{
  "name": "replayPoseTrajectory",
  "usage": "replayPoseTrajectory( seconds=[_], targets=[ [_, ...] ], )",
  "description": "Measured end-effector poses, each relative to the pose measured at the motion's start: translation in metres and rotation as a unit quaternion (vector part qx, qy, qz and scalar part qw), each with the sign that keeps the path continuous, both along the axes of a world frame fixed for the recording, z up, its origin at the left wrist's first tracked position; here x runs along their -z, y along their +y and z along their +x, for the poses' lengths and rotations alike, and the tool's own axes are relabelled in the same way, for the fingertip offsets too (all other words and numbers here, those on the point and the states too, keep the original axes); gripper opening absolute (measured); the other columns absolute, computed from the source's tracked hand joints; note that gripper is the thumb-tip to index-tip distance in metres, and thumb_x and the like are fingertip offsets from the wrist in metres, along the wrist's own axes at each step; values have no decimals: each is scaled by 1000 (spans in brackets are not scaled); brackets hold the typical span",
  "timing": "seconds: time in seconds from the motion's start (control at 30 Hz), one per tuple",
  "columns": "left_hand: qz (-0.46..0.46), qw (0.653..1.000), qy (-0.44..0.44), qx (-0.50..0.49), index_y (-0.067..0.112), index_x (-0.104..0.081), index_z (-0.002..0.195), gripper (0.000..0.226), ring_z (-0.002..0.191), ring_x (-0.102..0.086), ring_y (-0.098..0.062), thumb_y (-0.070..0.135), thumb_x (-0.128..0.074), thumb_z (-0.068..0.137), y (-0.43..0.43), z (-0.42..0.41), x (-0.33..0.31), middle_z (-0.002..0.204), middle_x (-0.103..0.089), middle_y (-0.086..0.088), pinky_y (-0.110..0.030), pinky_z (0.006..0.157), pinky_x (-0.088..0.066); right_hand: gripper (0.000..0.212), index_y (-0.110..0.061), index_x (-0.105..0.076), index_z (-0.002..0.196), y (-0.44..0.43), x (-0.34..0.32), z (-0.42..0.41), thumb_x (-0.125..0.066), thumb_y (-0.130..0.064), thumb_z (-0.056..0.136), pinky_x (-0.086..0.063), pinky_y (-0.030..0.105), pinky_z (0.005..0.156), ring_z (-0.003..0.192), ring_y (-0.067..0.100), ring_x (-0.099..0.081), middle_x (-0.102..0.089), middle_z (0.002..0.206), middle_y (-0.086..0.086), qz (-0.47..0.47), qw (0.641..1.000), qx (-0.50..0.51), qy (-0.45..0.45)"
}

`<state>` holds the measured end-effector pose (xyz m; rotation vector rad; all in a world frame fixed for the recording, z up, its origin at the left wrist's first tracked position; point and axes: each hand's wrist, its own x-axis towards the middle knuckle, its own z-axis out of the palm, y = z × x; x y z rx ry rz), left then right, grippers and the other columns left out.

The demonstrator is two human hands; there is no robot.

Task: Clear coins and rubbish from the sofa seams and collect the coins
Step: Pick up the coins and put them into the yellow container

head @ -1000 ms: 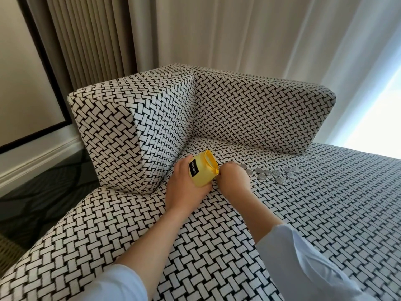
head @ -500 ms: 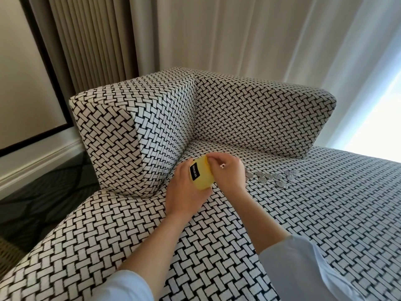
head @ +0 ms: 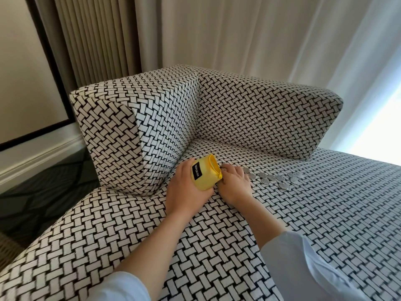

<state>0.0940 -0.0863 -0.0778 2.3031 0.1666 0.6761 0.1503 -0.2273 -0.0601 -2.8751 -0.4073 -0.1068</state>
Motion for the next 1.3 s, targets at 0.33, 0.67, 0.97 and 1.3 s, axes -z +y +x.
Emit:
replayPoseTrajectory(
  seconds=[0.33,0.67,0.97,1.3],
  targets=[
    [4,1000,7,4,33,-29,138,93,115,-52,-13,54,-76,62,1,1,2,138,-41,8,-34,90,-50,20,-18,-73,105,-9,3,-11,-60,-24,92,-40,32,95,116,21,-48,-62,119,-3,135,987,23,-84],
    [7,1000,-1,6,34,-28,138,95,115,-51,-11,53,-78,60,1,0,1,137,-42,10,-35,90,-50,27,-20,-75,102,-8,-15,-6,-55,-7,90,-51,24,61,78,16,-62,-68,118,1,137,988,68,10],
    [16,1000,8,9,32,-25,143,100,121,-48,-12,56,-77,61,0,-1,1,143,-38,10,-34,95,-47,20,-21,-69,87,-19,-17,-10,-61,-3,86,-47,19,71,96,14,-64,-54,142,-1,217,974,50,47],
    [32,999,10,13,32,-27,139,95,113,-53,-10,54,-77,61,-1,-1,0,139,-43,9,-31,87,-51,22,-26,-70,94,-5,-41,-19,-67,-6,85,-56,16,69,84,10,-69,-72,89,-3,540,837,92,-1]
  ],
)
